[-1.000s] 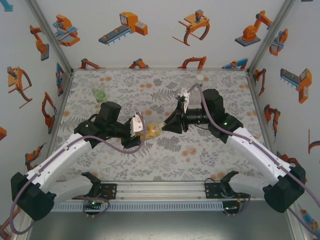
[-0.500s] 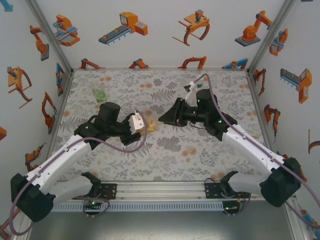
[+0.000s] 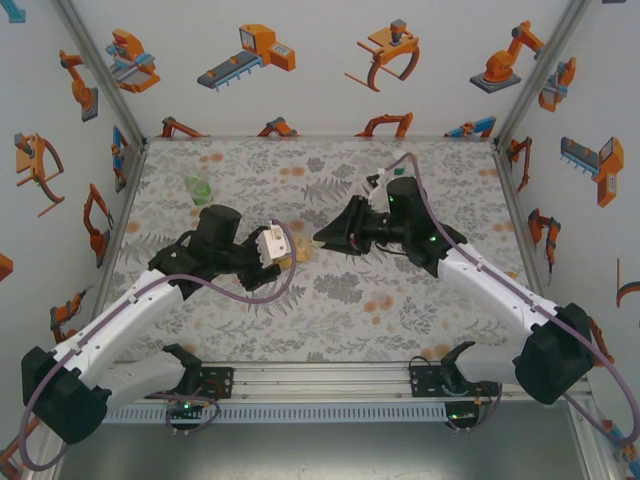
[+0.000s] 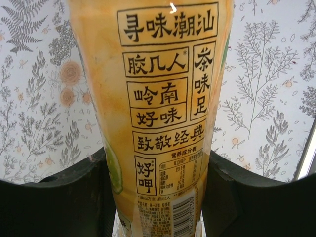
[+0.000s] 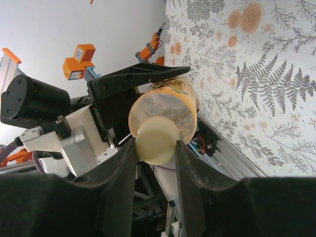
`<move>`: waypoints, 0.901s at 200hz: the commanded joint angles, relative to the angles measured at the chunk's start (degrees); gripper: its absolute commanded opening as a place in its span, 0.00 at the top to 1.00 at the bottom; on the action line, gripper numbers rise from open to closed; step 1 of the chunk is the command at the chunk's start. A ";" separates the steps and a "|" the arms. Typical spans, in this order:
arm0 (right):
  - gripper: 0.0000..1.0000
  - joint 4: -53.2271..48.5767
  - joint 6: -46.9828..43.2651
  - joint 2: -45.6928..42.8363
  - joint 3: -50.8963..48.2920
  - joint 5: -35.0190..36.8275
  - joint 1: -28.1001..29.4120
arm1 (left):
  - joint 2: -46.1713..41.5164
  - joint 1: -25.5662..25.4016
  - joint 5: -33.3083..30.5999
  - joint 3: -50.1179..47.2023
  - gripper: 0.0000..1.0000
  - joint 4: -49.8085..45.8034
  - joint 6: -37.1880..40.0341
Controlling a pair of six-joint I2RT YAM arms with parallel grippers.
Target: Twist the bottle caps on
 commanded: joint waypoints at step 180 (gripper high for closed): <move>0.46 -18.06 -96.38 -7.23 12.53 -26.32 -1.85 | 1.30 -0.34 21.88 3.69 0.98 -3.06 4.77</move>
